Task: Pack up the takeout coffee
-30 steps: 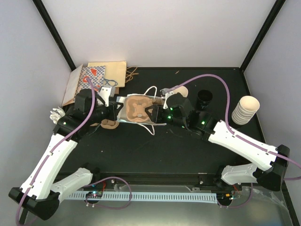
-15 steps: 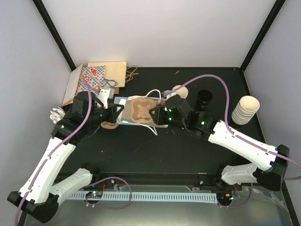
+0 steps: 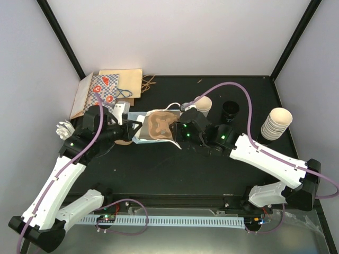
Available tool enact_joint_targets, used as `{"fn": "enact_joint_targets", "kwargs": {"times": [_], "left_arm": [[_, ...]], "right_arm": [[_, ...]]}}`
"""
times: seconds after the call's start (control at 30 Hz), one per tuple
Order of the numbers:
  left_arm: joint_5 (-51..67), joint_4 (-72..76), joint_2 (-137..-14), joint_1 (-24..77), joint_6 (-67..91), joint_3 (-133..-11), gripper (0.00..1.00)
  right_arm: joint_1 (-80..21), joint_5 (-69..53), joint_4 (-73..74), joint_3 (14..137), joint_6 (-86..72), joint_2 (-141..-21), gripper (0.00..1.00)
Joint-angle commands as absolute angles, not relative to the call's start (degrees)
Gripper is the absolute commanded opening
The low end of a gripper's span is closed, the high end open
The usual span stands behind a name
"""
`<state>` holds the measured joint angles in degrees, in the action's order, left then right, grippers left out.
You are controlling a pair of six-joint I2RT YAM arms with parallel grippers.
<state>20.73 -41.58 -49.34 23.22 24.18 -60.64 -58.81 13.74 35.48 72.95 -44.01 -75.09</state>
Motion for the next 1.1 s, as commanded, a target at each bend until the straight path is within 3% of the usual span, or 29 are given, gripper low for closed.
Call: {"fn": "enact_joint_targets", "kwargs": {"times": [0.0,0.43,1.07], "left_arm": [[23.2,-40.0,-48.2,23.5,26.2,-60.2,0.02],[21.2,-40.1,-48.1,23.5,28.9,-59.8,0.02],[28.0,-36.5,-46.2,23.4,32.4,-55.0,0.02]], "right_arm": [[-59.6,16.7,36.4,75.2,-43.2,-76.4,0.38],[-61.9,18.1,33.0,71.0,-40.6,-76.7,0.38],[-62.2,24.3,38.0,75.7,-36.6,-80.9,0.38]]}}
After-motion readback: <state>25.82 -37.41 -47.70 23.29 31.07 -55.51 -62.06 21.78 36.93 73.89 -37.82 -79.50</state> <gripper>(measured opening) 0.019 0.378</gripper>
